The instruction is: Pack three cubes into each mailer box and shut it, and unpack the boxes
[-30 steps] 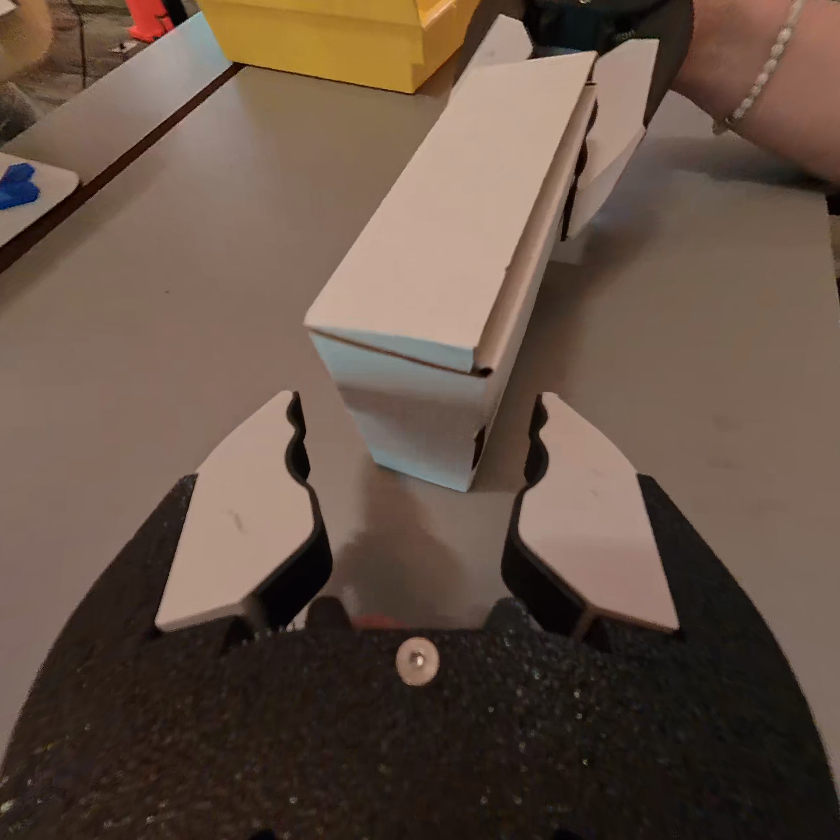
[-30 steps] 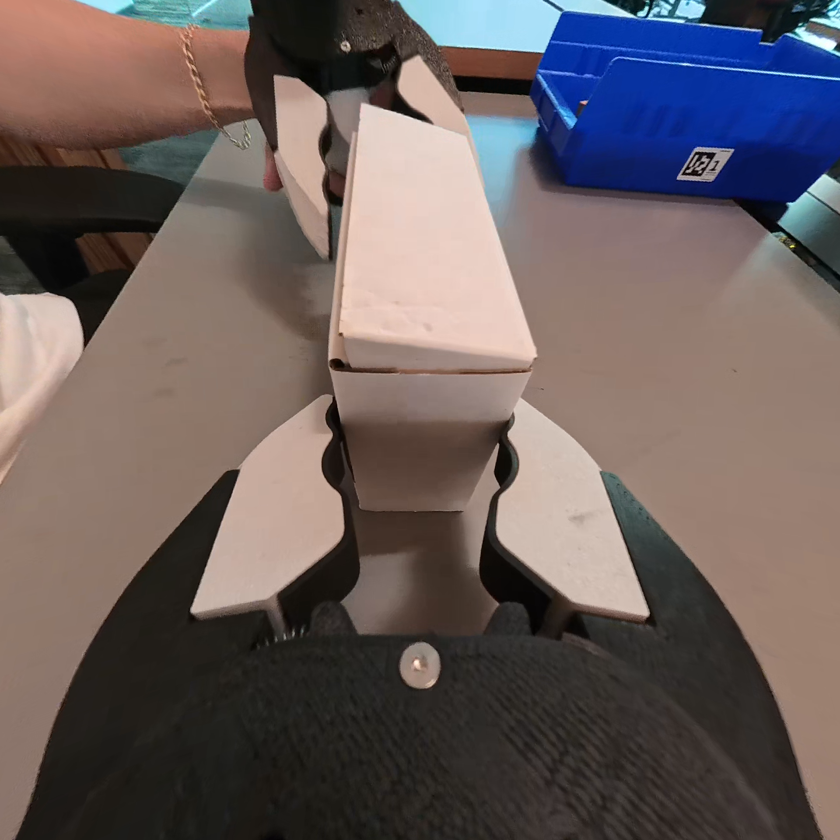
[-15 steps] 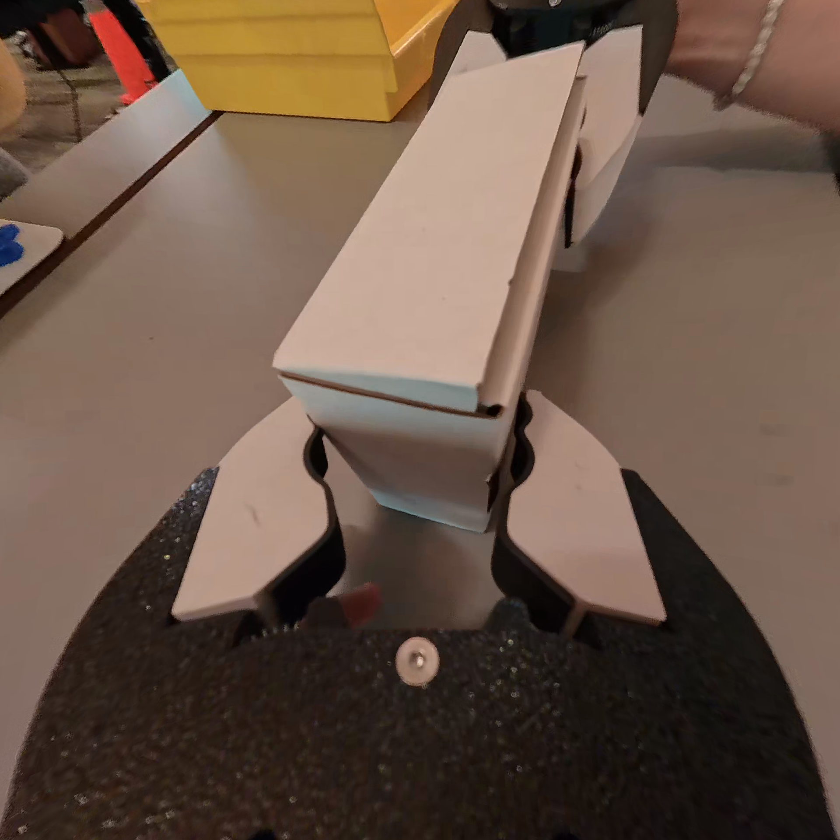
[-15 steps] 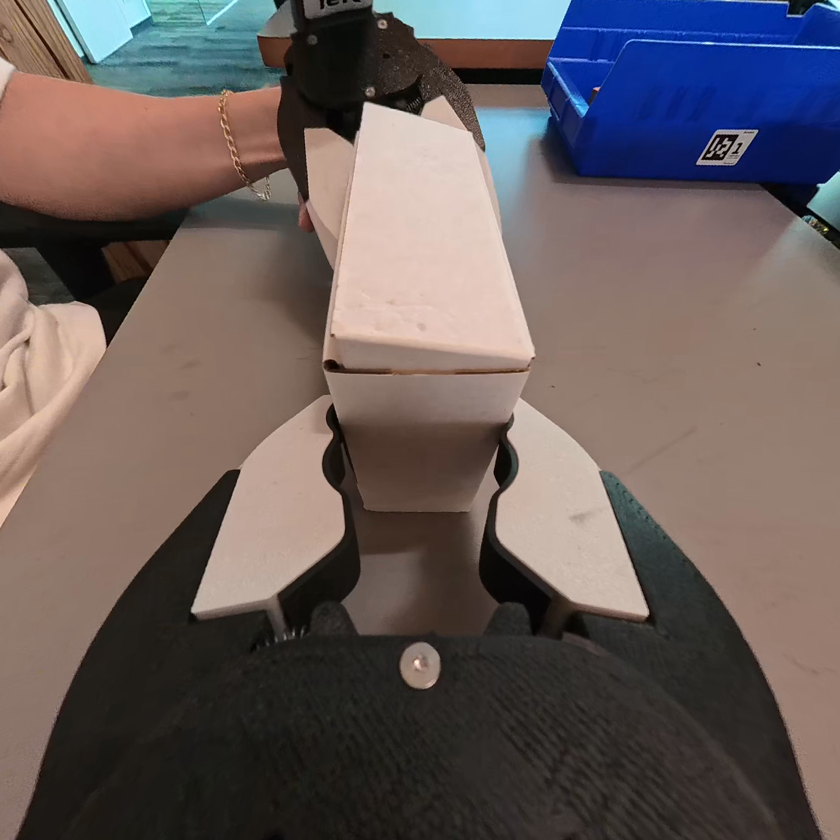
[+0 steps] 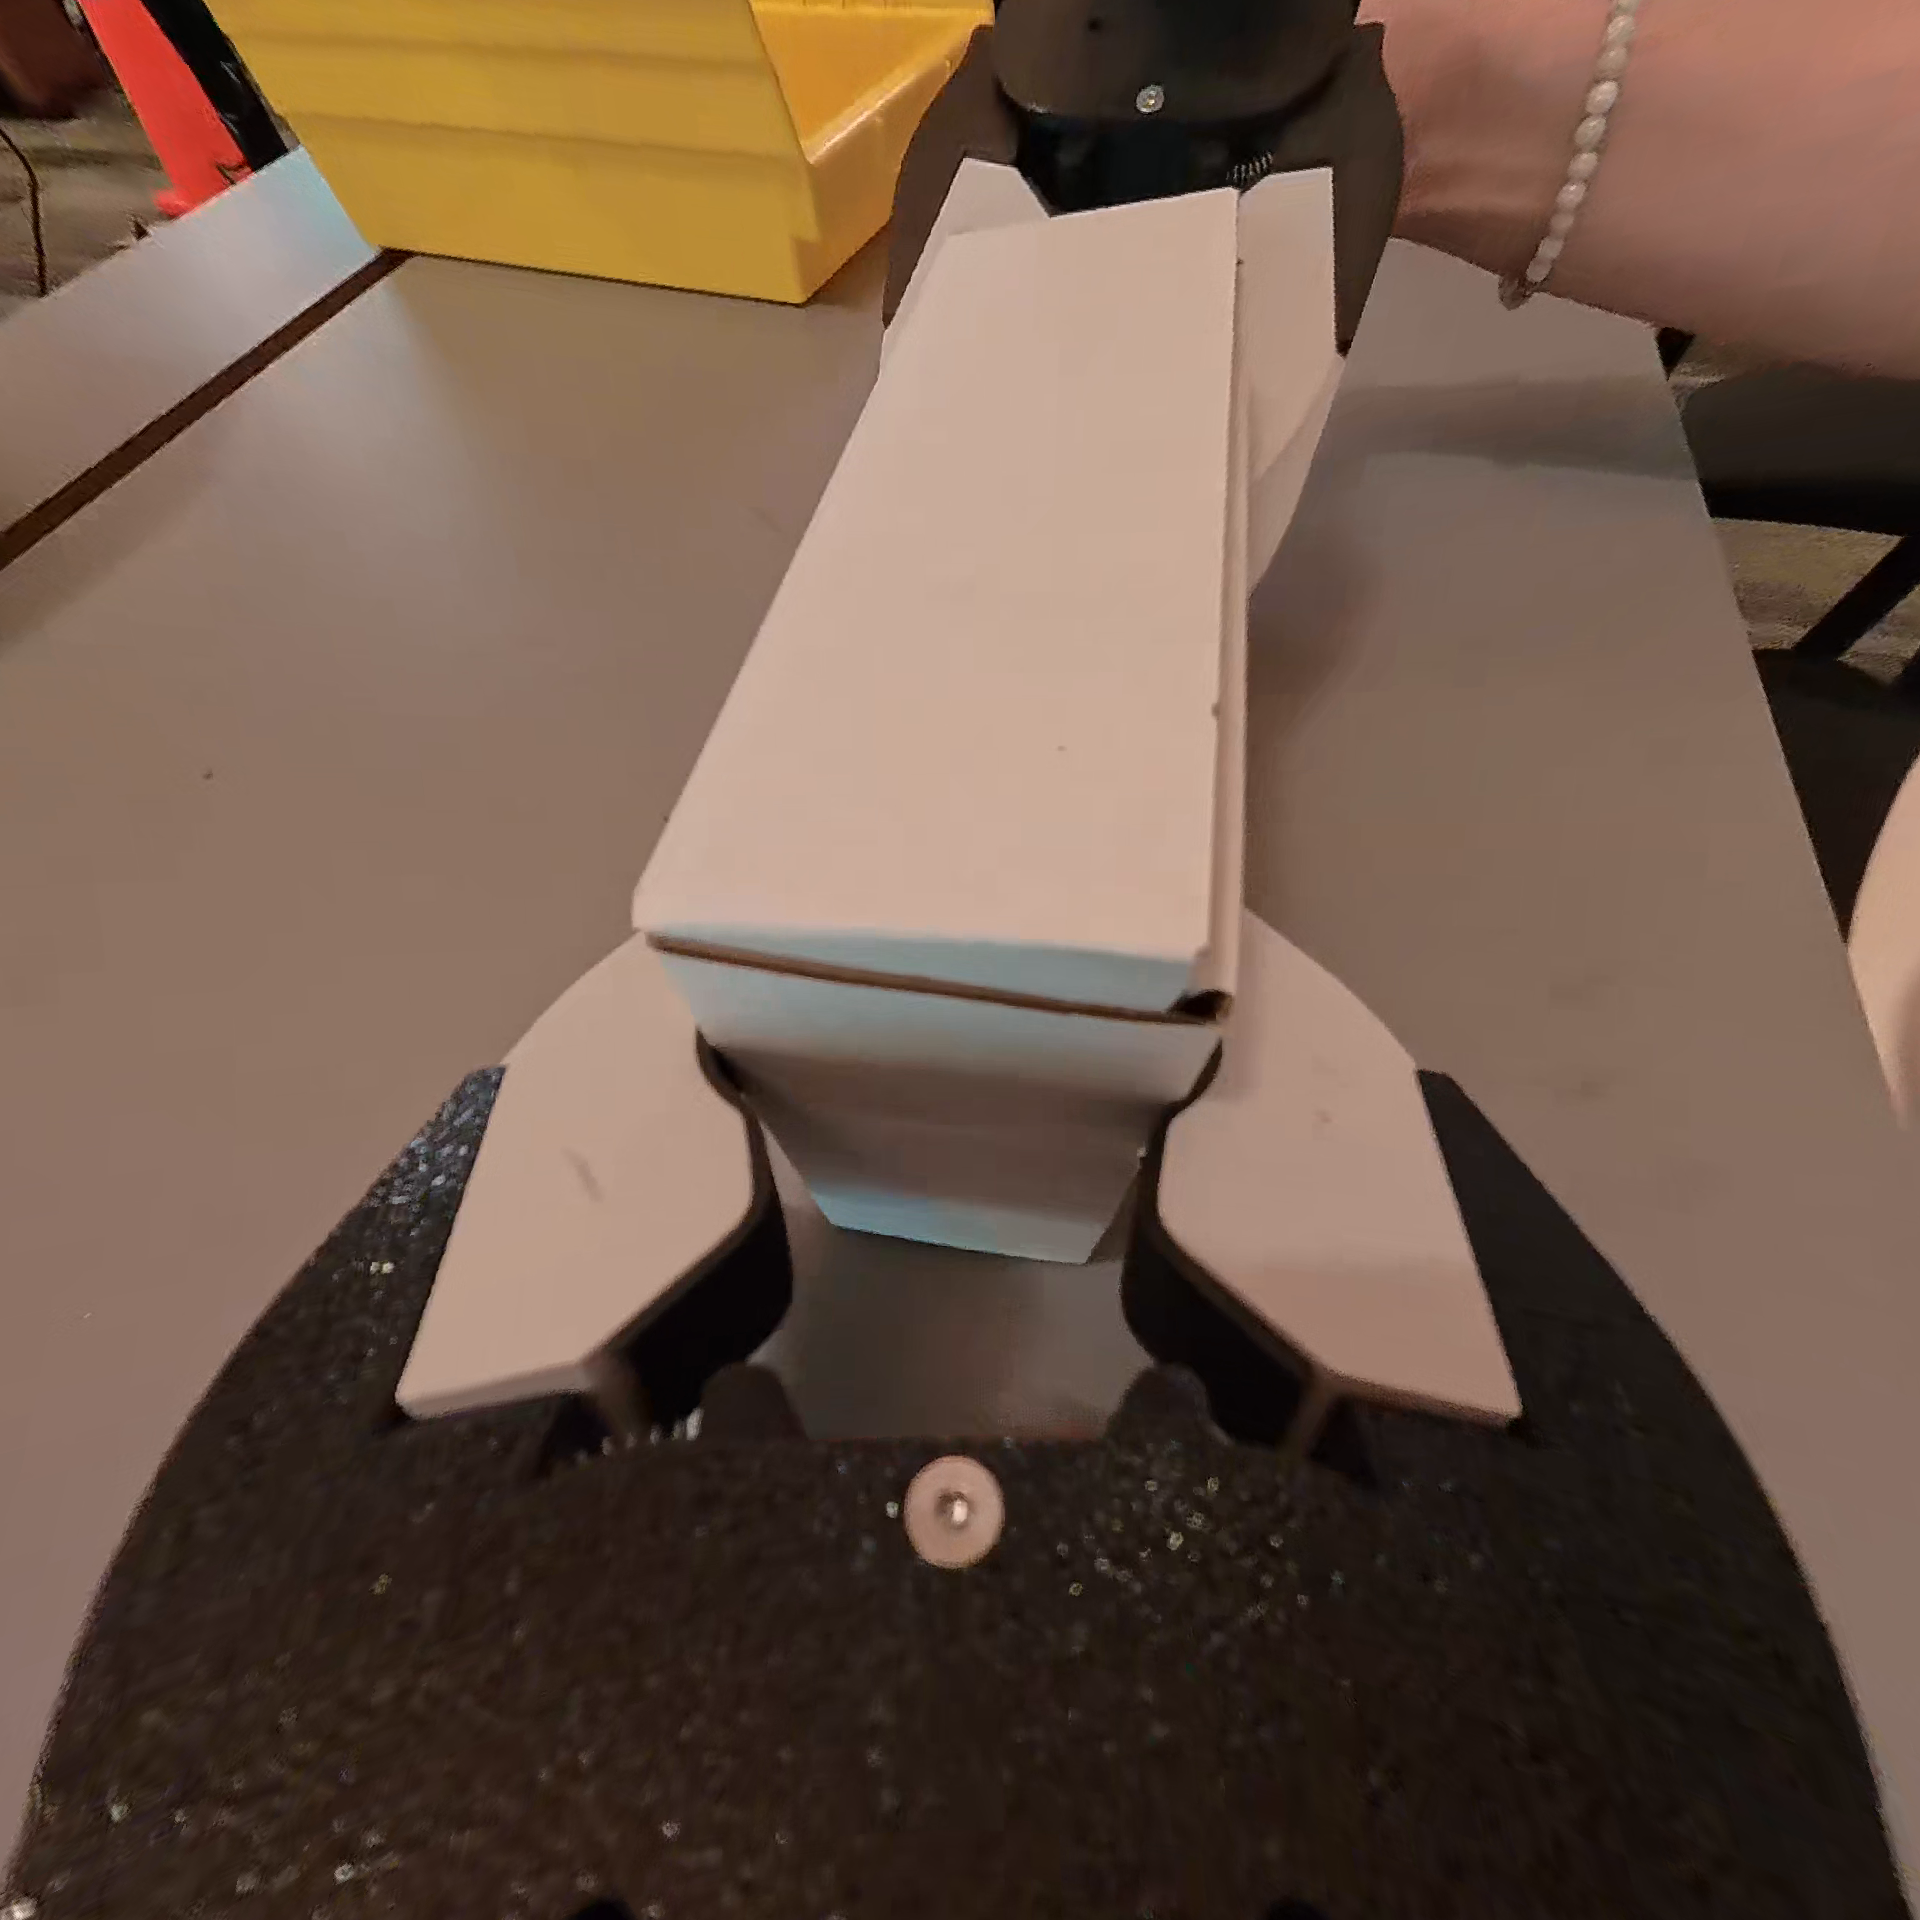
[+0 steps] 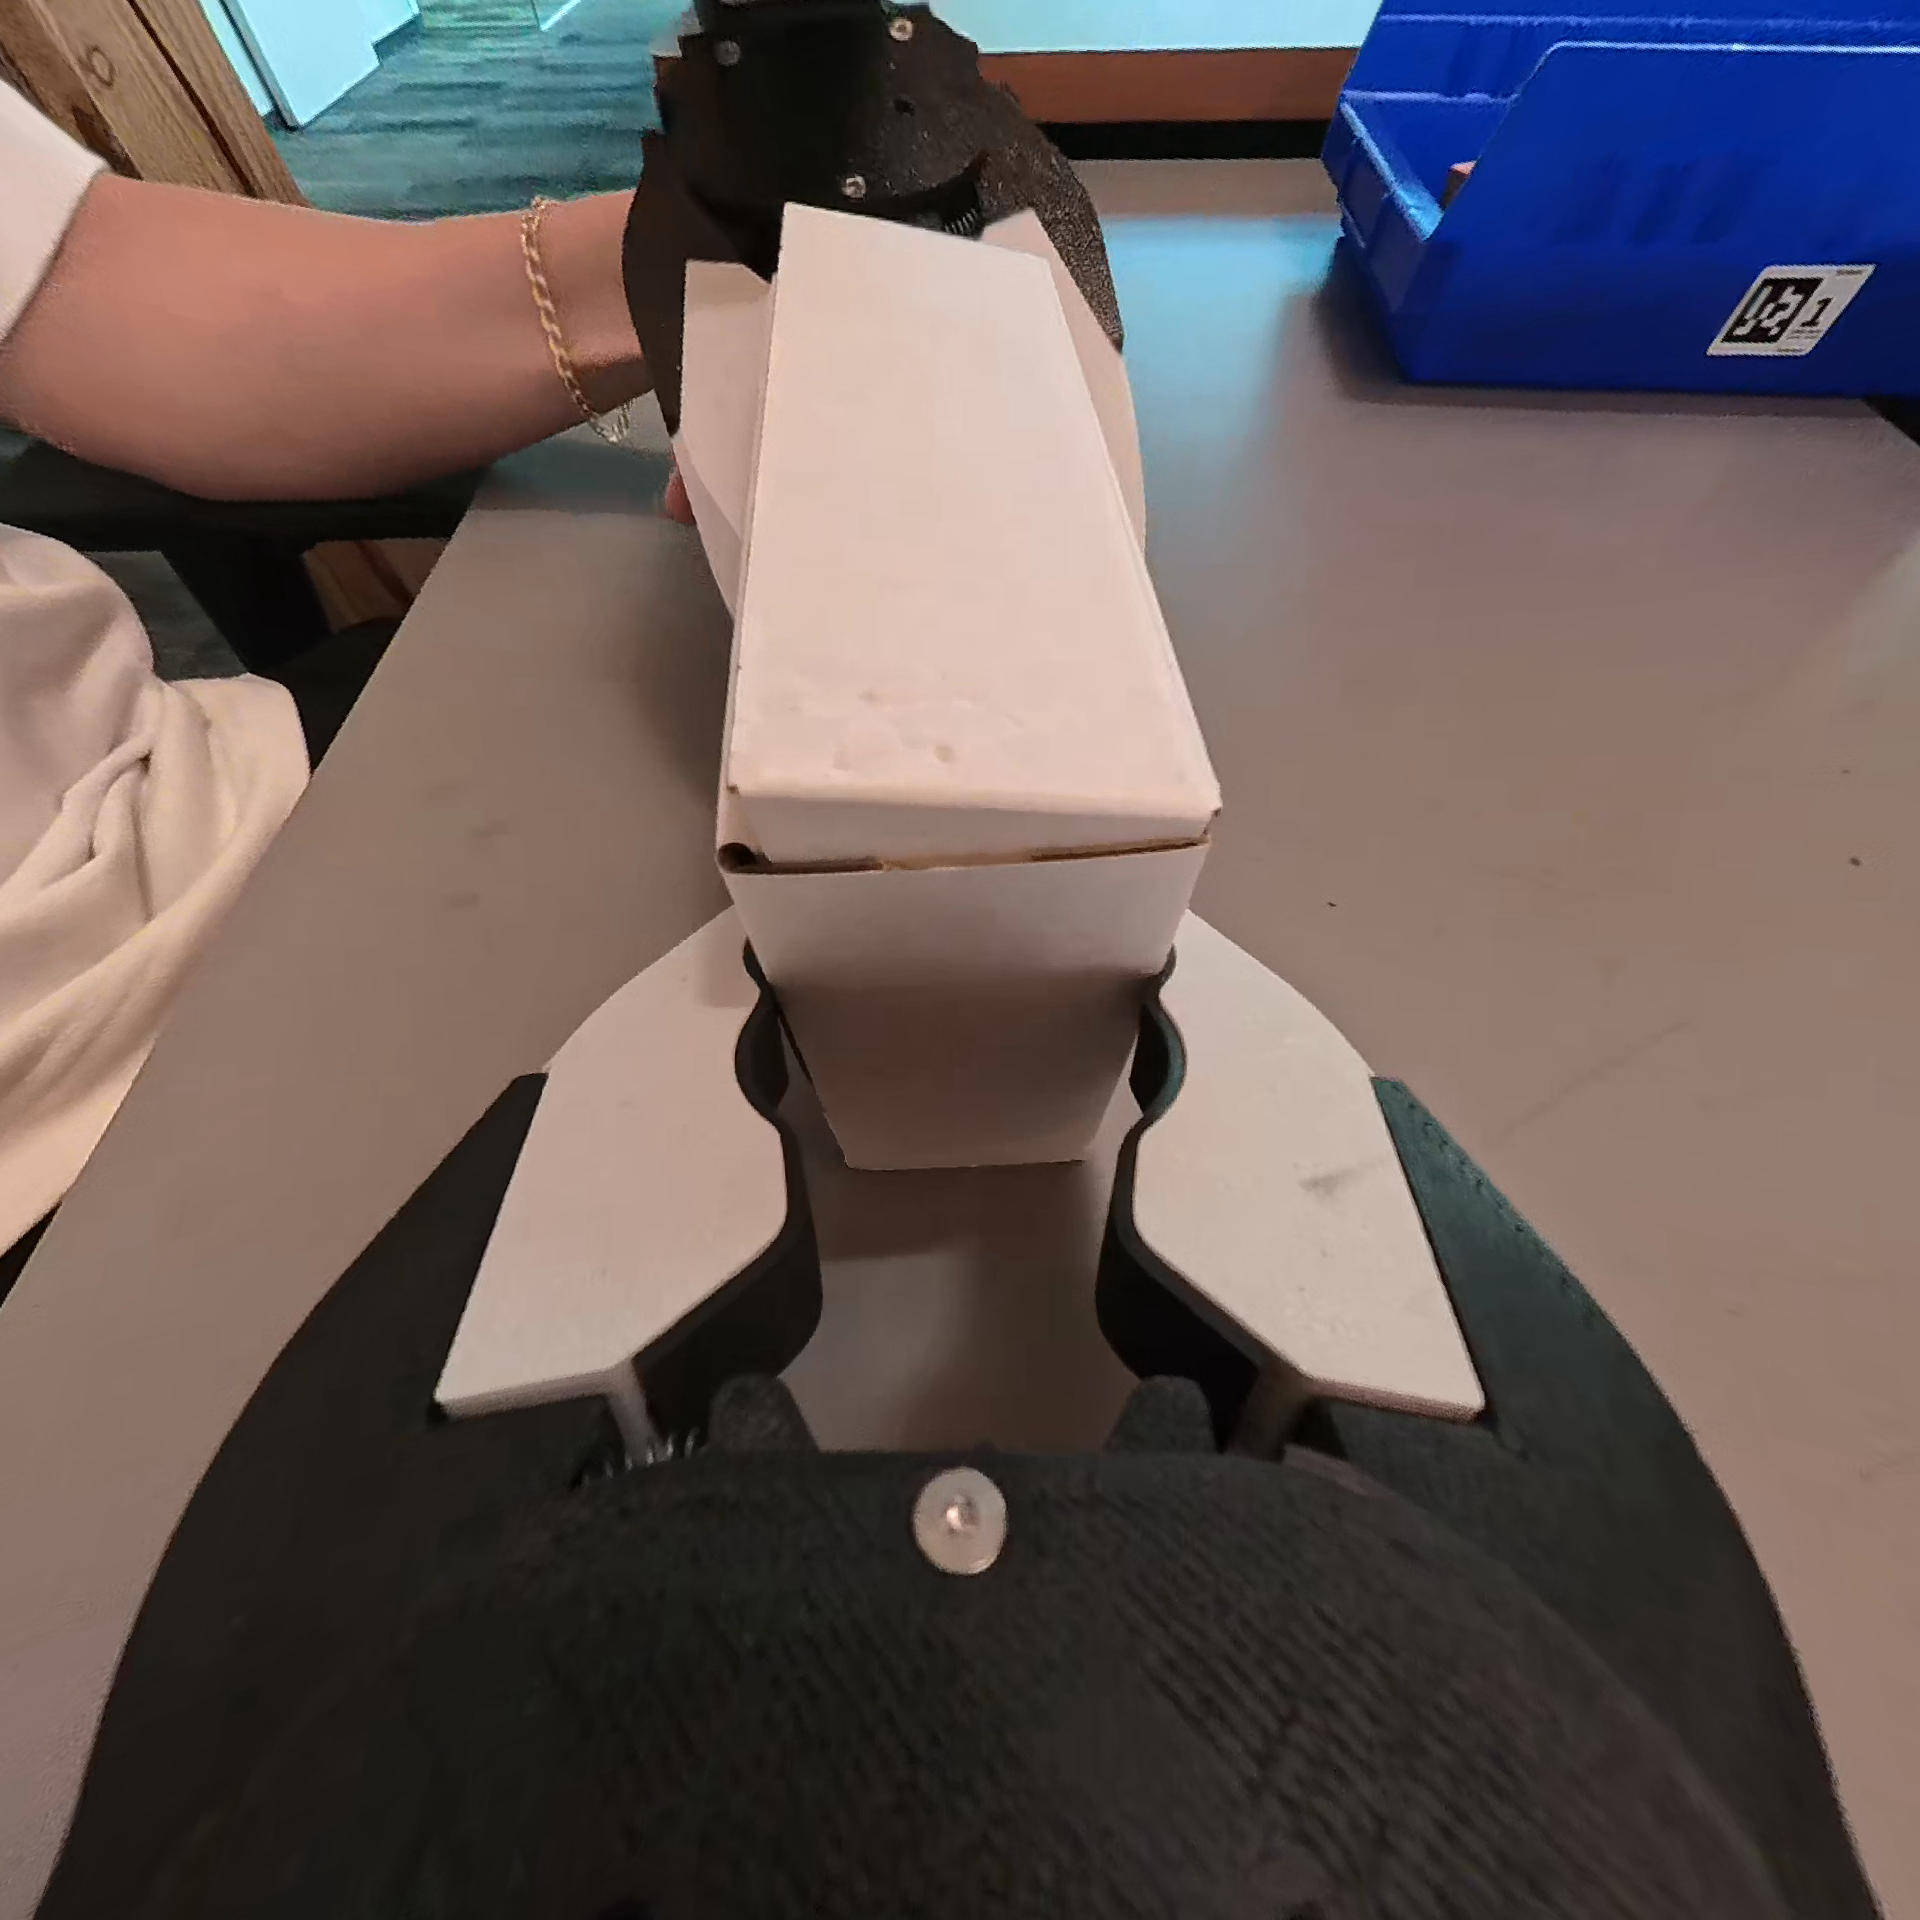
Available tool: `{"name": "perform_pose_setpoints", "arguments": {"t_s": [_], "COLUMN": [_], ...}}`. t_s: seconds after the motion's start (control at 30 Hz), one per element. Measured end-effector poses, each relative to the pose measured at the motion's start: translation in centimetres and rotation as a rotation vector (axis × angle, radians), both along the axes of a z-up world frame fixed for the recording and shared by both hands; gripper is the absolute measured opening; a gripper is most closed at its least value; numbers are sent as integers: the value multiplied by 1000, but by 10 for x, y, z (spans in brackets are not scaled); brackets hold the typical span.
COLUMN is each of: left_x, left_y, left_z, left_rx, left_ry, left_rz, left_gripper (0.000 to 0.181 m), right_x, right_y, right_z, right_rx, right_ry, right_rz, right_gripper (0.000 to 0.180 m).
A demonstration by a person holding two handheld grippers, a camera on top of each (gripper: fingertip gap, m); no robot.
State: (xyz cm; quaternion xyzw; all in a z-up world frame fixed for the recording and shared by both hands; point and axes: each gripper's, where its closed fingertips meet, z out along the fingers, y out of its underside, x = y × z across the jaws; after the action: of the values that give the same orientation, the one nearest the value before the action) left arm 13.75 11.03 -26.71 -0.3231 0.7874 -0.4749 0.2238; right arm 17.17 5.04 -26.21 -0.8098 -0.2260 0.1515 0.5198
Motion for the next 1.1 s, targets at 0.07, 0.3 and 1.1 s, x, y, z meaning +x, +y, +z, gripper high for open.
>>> {"name": "perform_pose_setpoints", "arguments": {"t_s": [0.07,0.3,1.1], "left_x": [0,1,4], "left_y": [-1,0,3], "left_z": [-2,-2,-3], "left_rx": [12,-3,5], "left_ry": [3,23,28], "left_rz": [-2,-3,35], "left_gripper": [79,79,78], "right_x": [1,6,-16], "right_y": [-1,-10,33], "right_z": [-2,67,62], "right_rx": [-6,128,26], "right_ry": [-43,-228,-1476], "right_rz": [-17,-130,-87], "right_gripper": [66,77,16]}}
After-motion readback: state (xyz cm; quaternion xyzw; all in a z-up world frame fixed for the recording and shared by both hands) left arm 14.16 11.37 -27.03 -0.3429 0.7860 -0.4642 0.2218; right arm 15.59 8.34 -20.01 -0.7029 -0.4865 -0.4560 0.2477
